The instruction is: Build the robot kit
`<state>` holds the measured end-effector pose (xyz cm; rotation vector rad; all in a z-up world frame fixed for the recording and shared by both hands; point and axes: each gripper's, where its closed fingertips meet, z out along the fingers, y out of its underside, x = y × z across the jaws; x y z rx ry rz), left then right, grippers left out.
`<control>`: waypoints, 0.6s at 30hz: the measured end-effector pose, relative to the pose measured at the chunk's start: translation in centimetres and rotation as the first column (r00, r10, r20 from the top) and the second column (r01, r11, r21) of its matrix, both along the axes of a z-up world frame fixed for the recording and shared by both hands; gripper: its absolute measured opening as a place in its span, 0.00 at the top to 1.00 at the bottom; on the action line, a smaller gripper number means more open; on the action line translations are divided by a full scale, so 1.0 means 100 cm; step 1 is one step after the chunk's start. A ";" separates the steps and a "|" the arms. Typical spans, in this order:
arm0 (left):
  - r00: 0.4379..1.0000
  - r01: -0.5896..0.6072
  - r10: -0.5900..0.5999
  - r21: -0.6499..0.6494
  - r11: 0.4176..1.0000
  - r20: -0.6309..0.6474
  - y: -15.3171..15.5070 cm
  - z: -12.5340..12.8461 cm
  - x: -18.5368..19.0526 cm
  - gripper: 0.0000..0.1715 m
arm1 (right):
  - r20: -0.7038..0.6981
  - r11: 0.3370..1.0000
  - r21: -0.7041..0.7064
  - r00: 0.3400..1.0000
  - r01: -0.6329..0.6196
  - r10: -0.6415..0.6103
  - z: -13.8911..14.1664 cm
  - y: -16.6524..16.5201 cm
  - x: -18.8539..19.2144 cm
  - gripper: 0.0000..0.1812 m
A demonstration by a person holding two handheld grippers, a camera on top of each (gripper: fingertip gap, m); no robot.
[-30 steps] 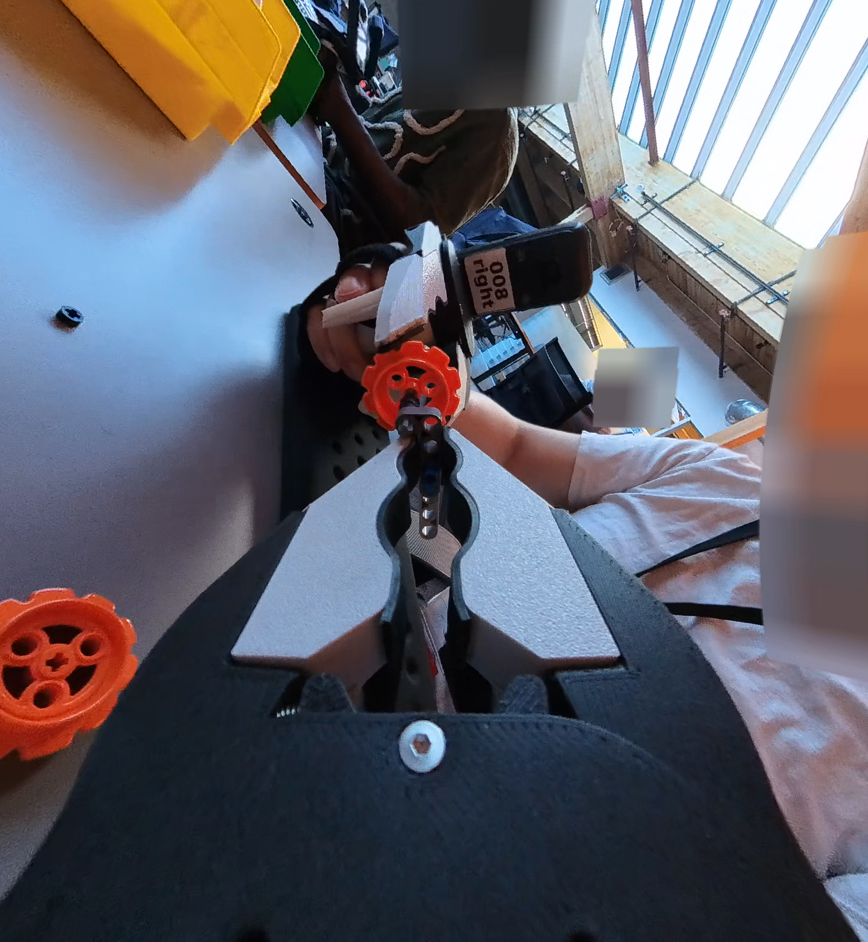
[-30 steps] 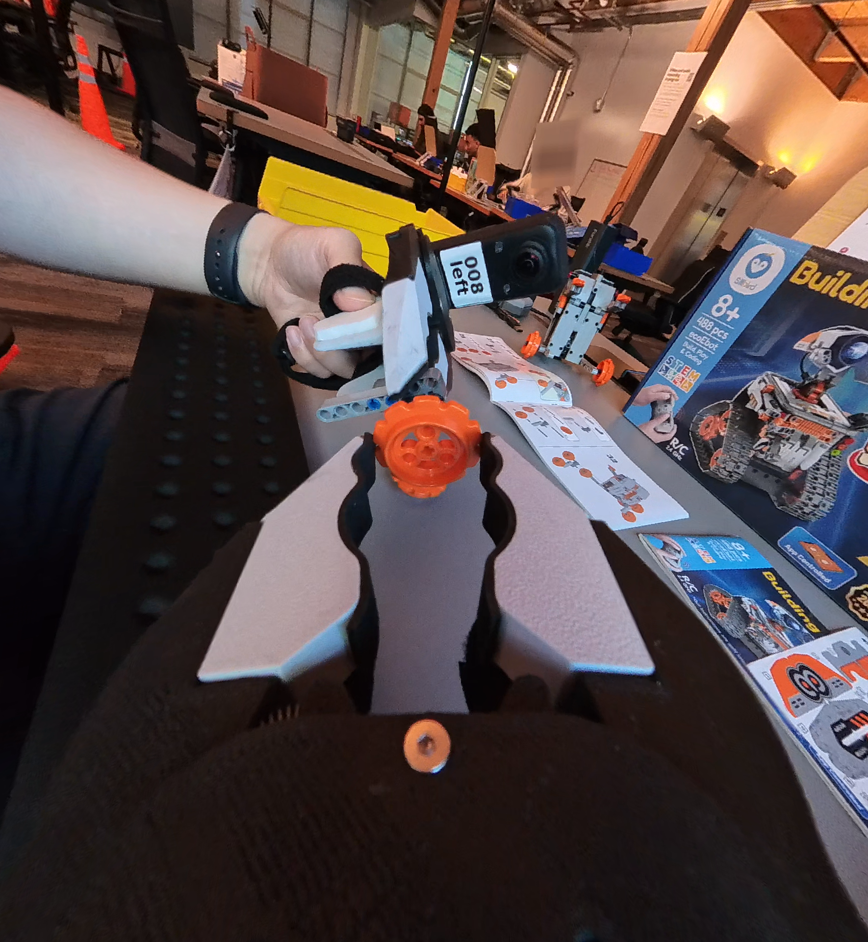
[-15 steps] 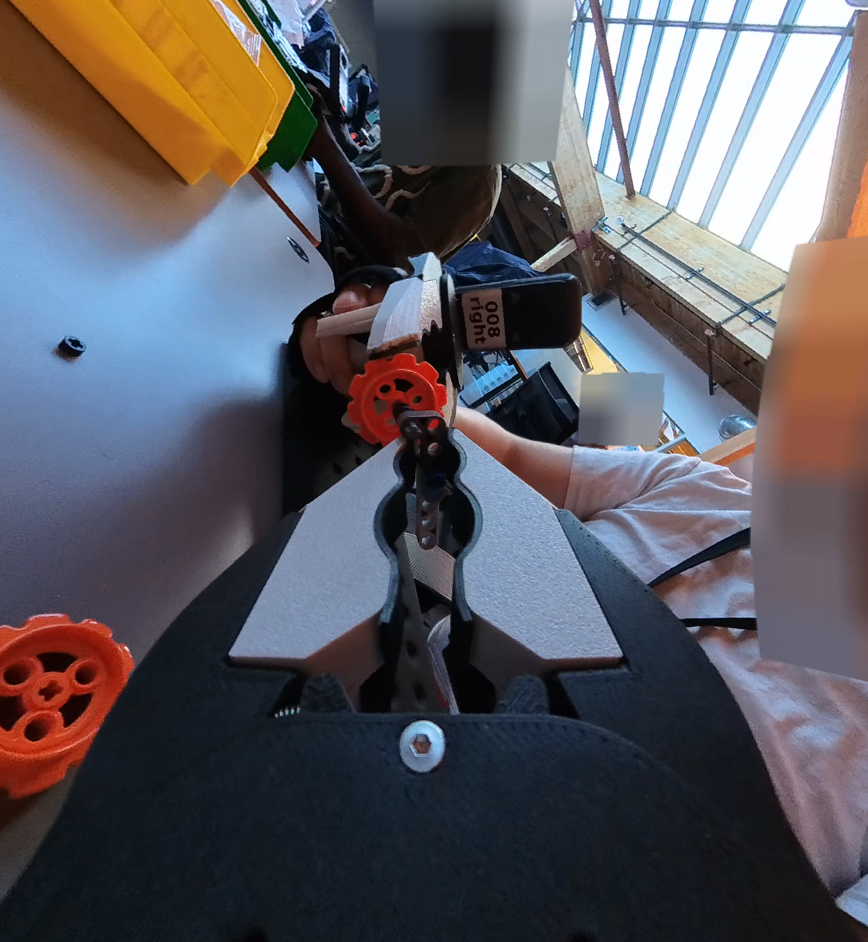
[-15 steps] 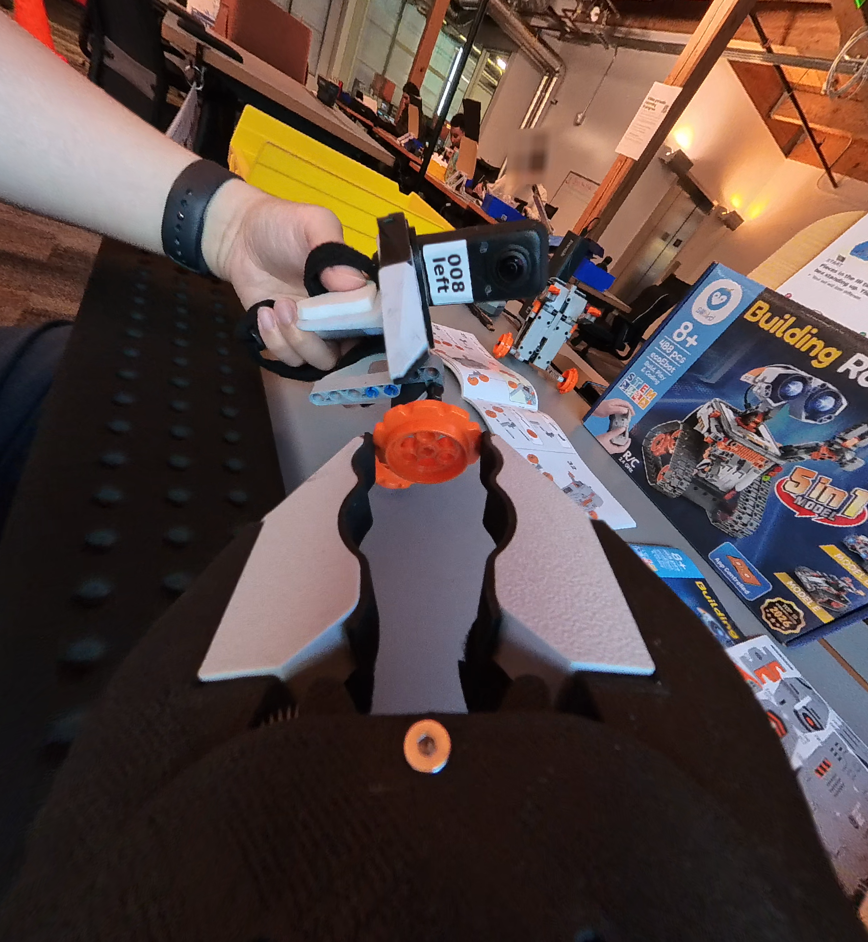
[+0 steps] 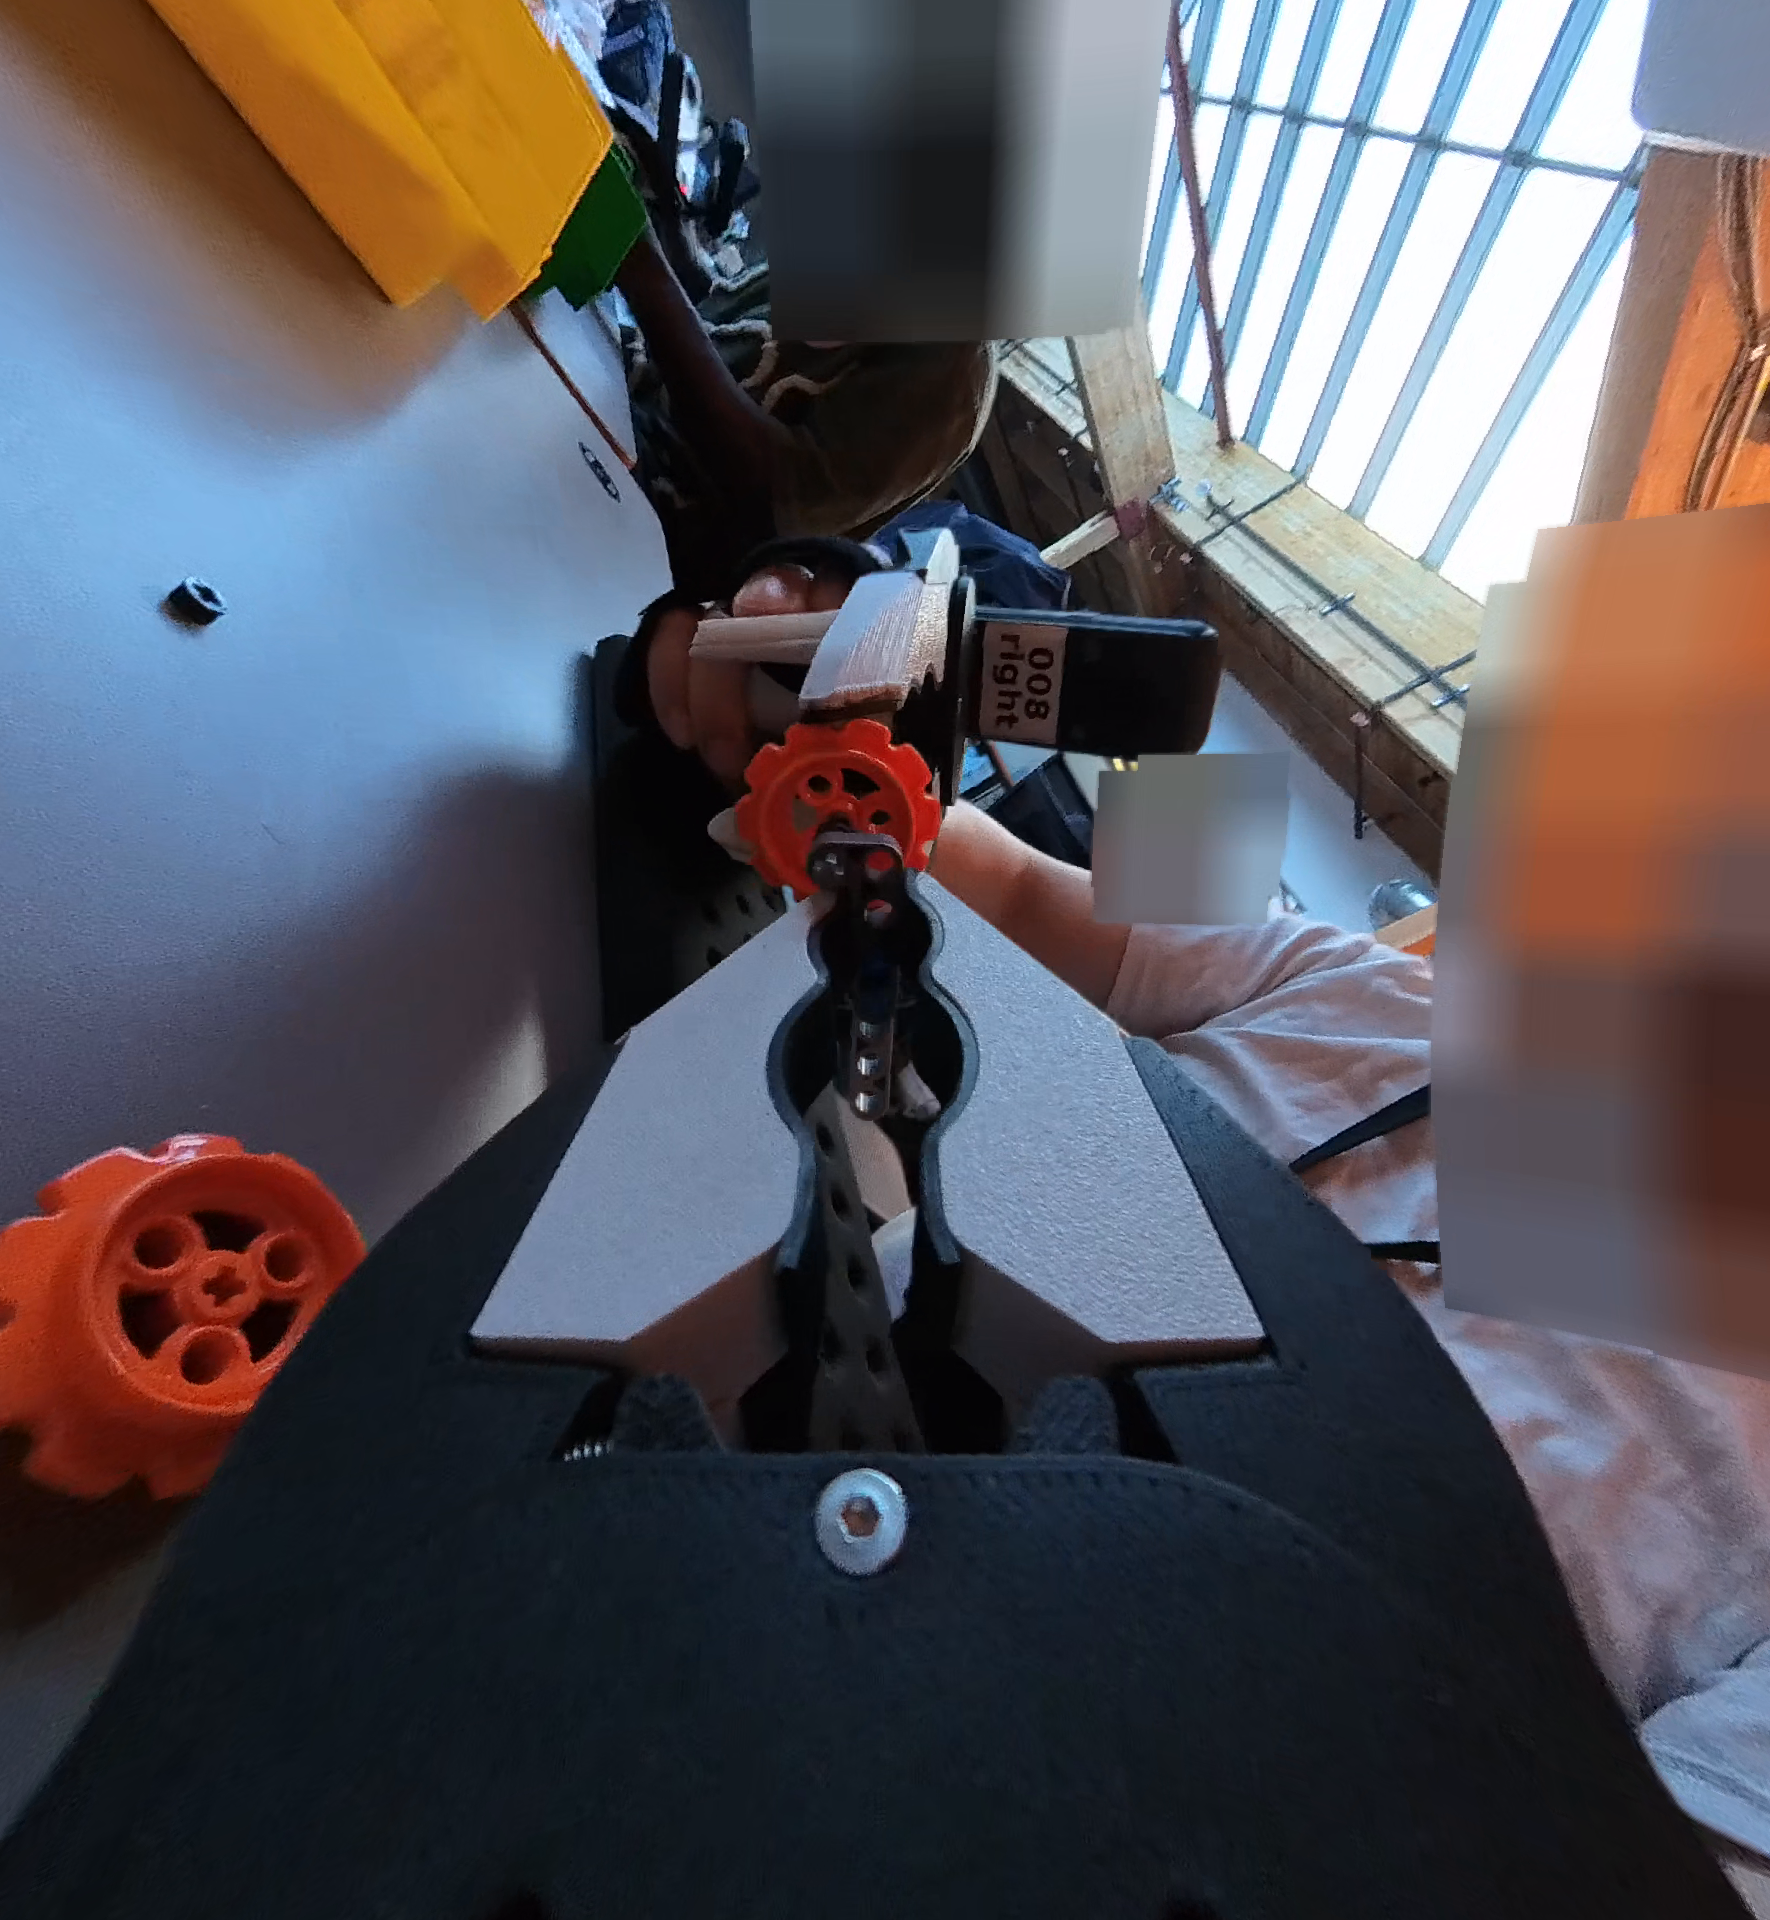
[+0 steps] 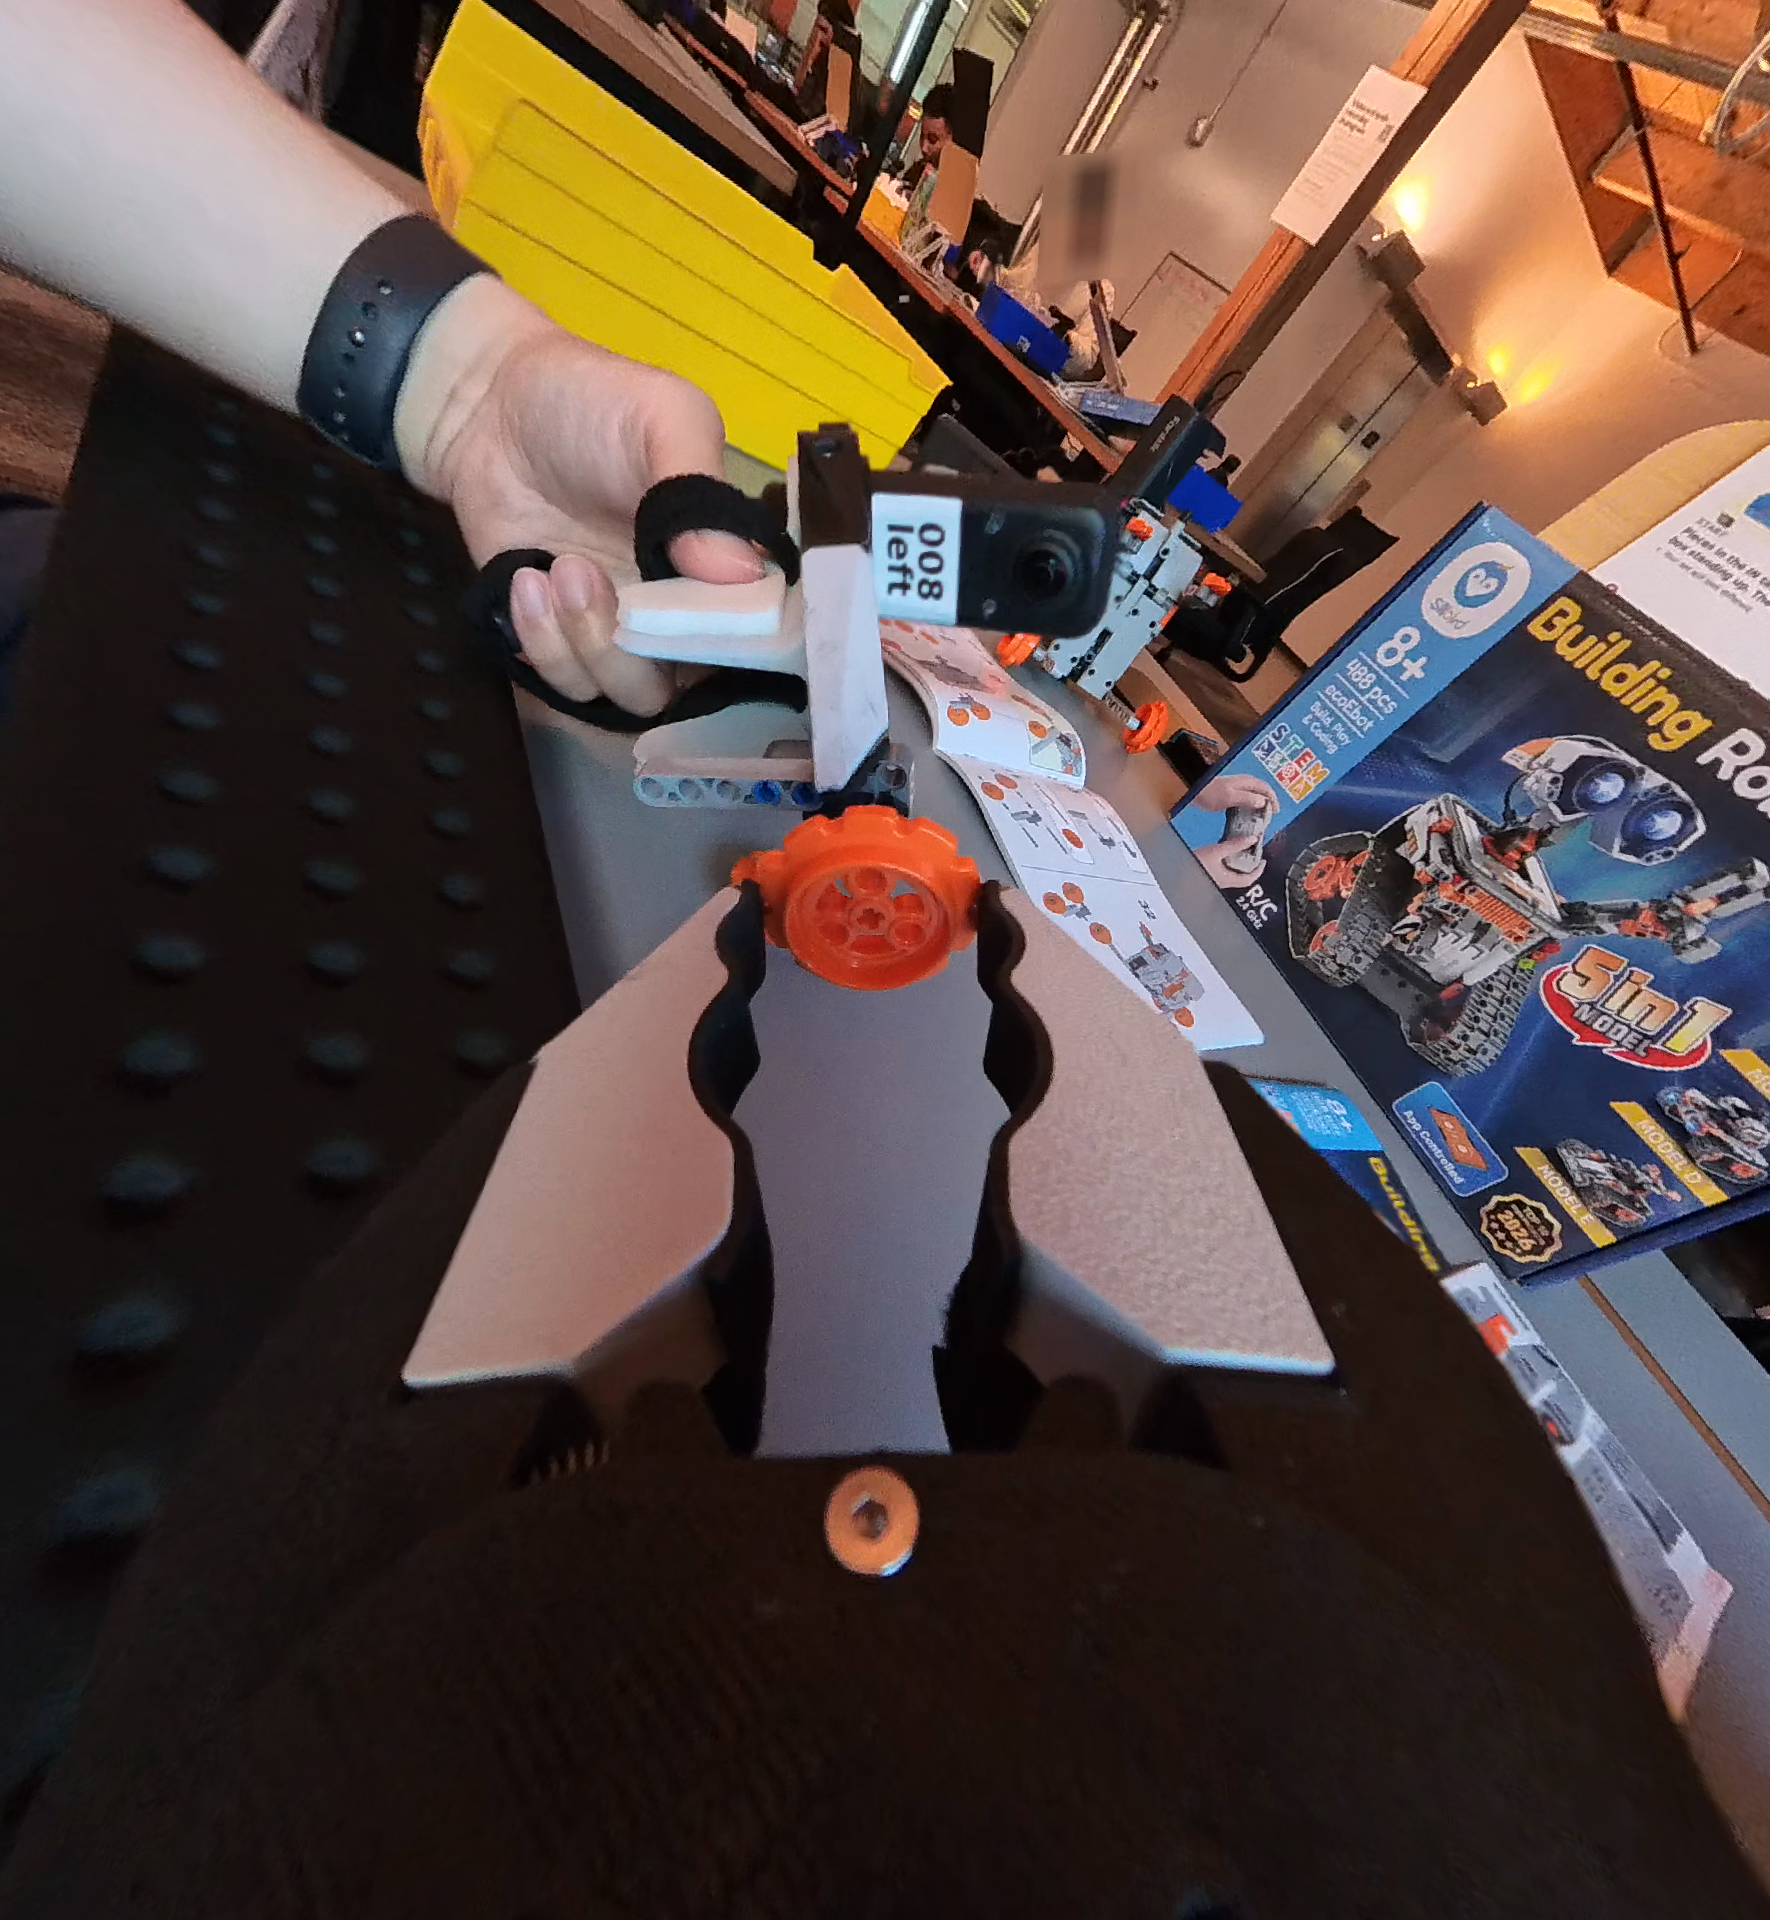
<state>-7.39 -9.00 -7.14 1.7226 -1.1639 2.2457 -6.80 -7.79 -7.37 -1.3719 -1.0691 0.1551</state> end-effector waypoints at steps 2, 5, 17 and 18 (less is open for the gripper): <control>1.000 -0.012 0.012 -0.033 0.999 0.002 0.002 -0.001 0.001 0.97 | -0.003 1.000 -0.021 1.000 0.014 -0.014 -0.002 0.003 0.001 0.78; 1.000 -0.031 0.031 -0.047 0.998 0.001 0.006 -0.001 0.001 0.97 | 0.005 0.999 -0.020 0.999 0.049 -0.049 -0.002 0.007 0.002 0.78; 1.000 -0.024 0.022 -0.090 0.996 -0.018 0.007 -0.008 0.000 0.98 | 0.026 0.999 -0.036 0.999 0.025 -0.024 -0.009 0.008 -0.001 0.78; 1.000 -0.015 0.014 -0.095 0.995 -0.012 0.006 -0.007 -0.001 0.98 | 0.017 0.999 -0.036 1.000 0.014 -0.014 -0.008 0.007 -0.002 0.78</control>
